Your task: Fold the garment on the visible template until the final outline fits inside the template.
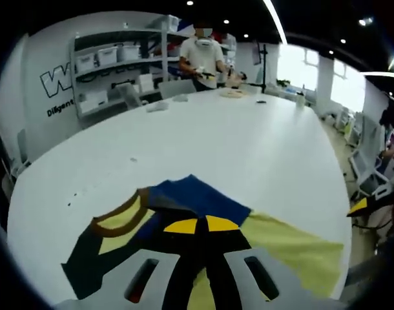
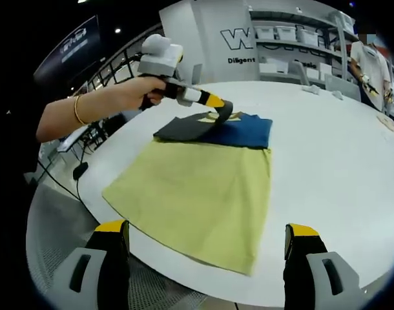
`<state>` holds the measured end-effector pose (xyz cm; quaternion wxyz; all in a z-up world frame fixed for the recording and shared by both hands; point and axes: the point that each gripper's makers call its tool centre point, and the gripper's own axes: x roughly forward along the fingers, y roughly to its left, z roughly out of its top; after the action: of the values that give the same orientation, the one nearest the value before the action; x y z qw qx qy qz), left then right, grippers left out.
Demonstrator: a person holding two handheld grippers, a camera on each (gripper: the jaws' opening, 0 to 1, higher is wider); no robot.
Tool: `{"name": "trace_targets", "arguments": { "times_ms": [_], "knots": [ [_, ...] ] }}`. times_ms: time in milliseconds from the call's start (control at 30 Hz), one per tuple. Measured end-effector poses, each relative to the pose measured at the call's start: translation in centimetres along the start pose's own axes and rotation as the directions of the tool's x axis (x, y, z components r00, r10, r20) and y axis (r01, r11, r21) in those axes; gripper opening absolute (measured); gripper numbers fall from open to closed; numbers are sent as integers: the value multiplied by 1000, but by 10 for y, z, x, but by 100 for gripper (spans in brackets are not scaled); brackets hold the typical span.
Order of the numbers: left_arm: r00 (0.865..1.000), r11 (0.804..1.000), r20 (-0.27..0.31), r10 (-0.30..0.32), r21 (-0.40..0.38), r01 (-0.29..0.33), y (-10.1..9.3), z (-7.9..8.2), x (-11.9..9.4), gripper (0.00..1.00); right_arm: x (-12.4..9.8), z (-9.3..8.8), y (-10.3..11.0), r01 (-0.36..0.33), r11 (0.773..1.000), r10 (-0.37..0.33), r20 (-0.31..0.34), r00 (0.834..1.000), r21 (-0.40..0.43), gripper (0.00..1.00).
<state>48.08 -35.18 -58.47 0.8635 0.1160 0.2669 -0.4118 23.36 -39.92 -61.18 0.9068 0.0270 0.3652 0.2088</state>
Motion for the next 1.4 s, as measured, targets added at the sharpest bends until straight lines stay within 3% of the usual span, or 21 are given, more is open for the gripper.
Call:
{"name": "trace_targets", "arguments": {
  "times_ms": [67,133,367,500,767,1200,1400],
  "knots": [
    [999,998,22,-34,-48,35,-5,2,1,0,0,0,0,0,1000,0,0,1000,1,99],
    [998,998,27,-48,-47,50,-7,3,1,3,0,1,0,0,1000,0,5,1000,5,99],
    [997,997,59,-39,-65,43,3,4,-7,35,1,8,-1,2,1000,-2,26,1000,15,99],
    [998,998,62,-5,-69,9,16,-3,-15,46,2,12,-2,3,1000,-4,36,999,18,99],
    [992,995,77,99,-35,-97,44,-10,-34,83,7,19,-1,-7,1000,7,36,999,11,99],
    [976,984,133,175,-39,-171,80,-15,-71,98,13,28,1,-17,999,15,62,998,28,99],
    [974,978,88,207,-29,-205,90,-34,-83,97,18,32,8,-31,999,29,64,998,23,99]
  ]
}}
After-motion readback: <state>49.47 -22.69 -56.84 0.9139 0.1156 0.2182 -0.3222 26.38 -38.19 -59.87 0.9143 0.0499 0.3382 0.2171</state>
